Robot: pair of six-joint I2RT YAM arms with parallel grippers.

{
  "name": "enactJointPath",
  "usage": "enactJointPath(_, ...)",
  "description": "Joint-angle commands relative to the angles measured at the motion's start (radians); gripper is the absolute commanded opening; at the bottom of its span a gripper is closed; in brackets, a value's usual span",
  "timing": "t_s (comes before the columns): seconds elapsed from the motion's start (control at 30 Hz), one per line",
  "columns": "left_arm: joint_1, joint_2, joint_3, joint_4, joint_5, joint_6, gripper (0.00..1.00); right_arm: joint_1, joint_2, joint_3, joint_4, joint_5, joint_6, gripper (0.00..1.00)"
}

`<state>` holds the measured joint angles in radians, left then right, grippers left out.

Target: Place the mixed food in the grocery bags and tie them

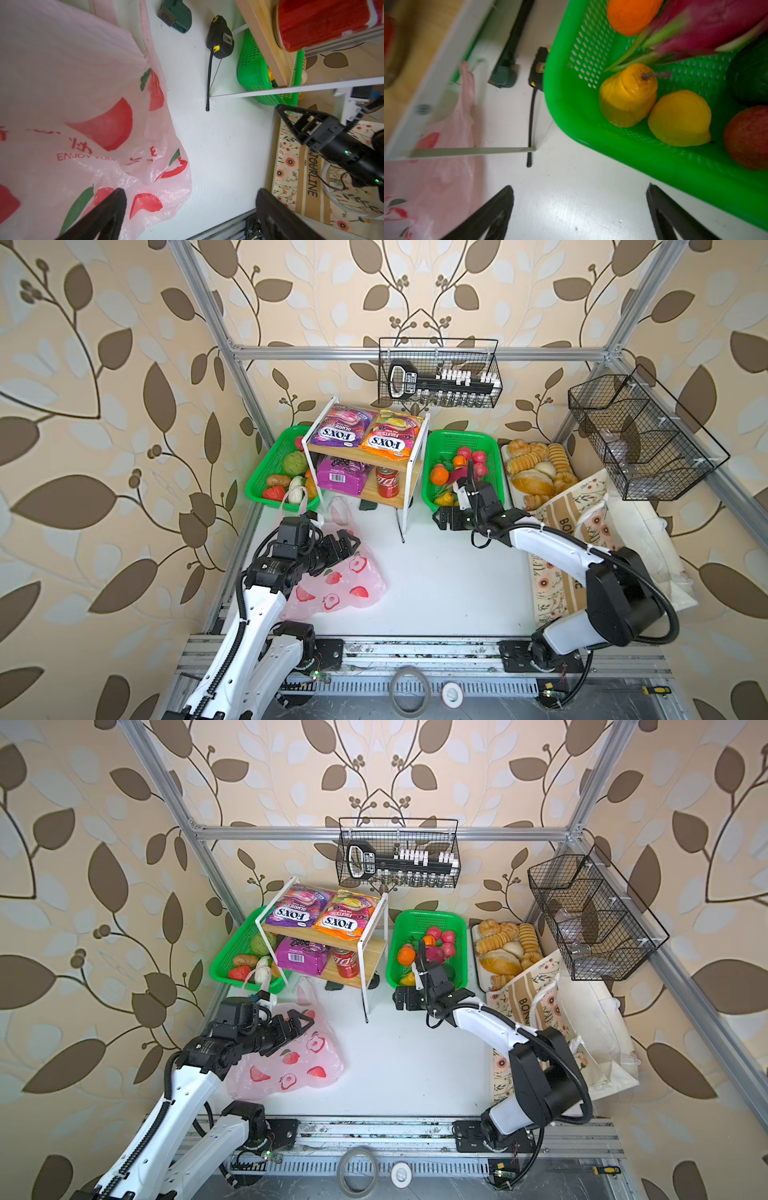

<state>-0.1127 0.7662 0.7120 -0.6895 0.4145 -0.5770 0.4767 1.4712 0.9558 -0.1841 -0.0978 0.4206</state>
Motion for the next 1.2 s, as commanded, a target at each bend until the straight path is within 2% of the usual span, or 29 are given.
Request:
enactJointPath(0.0, -0.012, -0.014, 0.029, -0.019, -0.055, 0.019, 0.99, 0.079, -0.129, -0.031, 0.09, -0.098, 0.006, 1.0)
enactJointPath(0.07, -0.012, -0.009, 0.023, -0.014, -0.064, 0.017, 0.99, 0.16, -0.146, -0.033, 0.136, -0.092, 0.009, 1.0)
enactJointPath(0.13, -0.012, 0.0, 0.03, -0.016, -0.069, 0.015, 0.99, 0.219, -0.133, -0.017, 0.163, -0.03, 0.028, 1.0)
enactJointPath(0.2, -0.012, 0.003, 0.037, -0.017, -0.074, 0.015, 0.99, 0.246, -0.097, 0.006, 0.19, 0.01, 0.059, 1.0)
enactJointPath(0.33, -0.012, 0.0, 0.049, -0.034, -0.091, 0.019, 0.99, 0.258, -0.008, 0.089, 0.196, 0.055, 0.098, 1.0)
enactJointPath(0.43, -0.012, -0.007, 0.038, -0.046, -0.104, 0.019, 0.99, 0.259, 0.044, 0.137, 0.196, 0.139, 0.127, 1.0)
enactJointPath(0.57, -0.012, -0.017, 0.016, -0.051, -0.109, 0.006, 0.99, 0.232, 0.106, 0.197, 0.164, 0.209, 0.117, 1.0)
enactJointPath(0.9, -0.012, -0.021, -0.002, -0.048, -0.114, 0.006, 0.99, 0.097, 0.23, 0.303, 0.133, 0.0, 0.038, 0.98)
enactJointPath(1.07, -0.012, -0.017, -0.013, -0.037, -0.115, 0.008, 0.99, 0.064, 0.28, 0.367, 0.105, -0.062, 0.0, 0.97)
enactJointPath(1.17, -0.012, -0.01, -0.044, -0.025, -0.138, -0.021, 0.99, 0.029, 0.357, 0.478, 0.019, -0.092, -0.043, 0.97)
